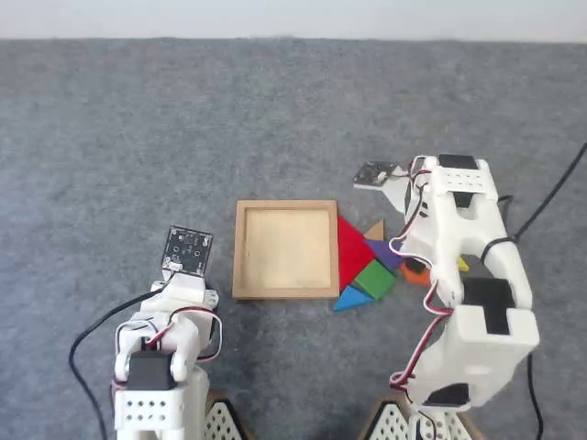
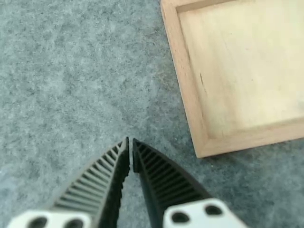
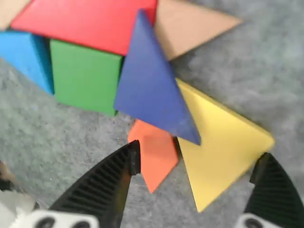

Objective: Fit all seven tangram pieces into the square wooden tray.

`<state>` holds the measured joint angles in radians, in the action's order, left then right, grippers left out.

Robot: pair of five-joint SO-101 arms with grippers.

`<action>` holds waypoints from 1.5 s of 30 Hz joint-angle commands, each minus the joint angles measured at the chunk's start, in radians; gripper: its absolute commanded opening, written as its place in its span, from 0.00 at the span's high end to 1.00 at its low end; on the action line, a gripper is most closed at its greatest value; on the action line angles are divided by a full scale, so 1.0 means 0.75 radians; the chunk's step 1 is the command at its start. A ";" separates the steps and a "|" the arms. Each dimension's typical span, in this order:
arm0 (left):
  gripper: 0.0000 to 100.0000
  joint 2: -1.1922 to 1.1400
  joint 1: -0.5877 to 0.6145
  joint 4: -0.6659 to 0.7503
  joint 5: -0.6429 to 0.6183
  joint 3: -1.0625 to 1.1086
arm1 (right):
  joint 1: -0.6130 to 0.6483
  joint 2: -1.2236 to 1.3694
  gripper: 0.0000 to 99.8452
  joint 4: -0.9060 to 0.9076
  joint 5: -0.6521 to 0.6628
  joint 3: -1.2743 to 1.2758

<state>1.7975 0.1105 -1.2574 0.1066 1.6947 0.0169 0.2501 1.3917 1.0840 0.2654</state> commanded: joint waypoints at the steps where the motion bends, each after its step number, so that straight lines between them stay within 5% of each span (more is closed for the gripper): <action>1: 0.99 0.027 0.004 -0.006 -0.012 -0.015 | -0.019 0.026 0.64 -0.001 0.094 -0.010; 12: 0.99 0.027 0.004 -0.006 -0.012 -0.015 | -0.011 0.060 0.64 -0.289 0.106 -0.010; 24: 0.99 0.027 0.004 -0.006 -0.012 -0.015 | -0.079 0.060 0.65 -0.292 0.276 0.086; 29: 0.99 0.027 0.004 -0.006 -0.012 -0.015 | -0.120 0.058 0.77 -0.300 0.276 0.076; 35: 0.99 0.027 0.004 -0.006 -0.012 -0.015 | -0.118 0.048 0.78 -0.255 0.264 0.078; 45: 0.99 0.027 0.004 -0.006 -0.012 -0.015 | -0.224 0.021 0.85 -0.114 -0.117 -0.049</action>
<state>1.7975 0.1105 -1.2574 0.1066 1.6947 -0.0997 0.2977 1.2520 1.0733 0.2716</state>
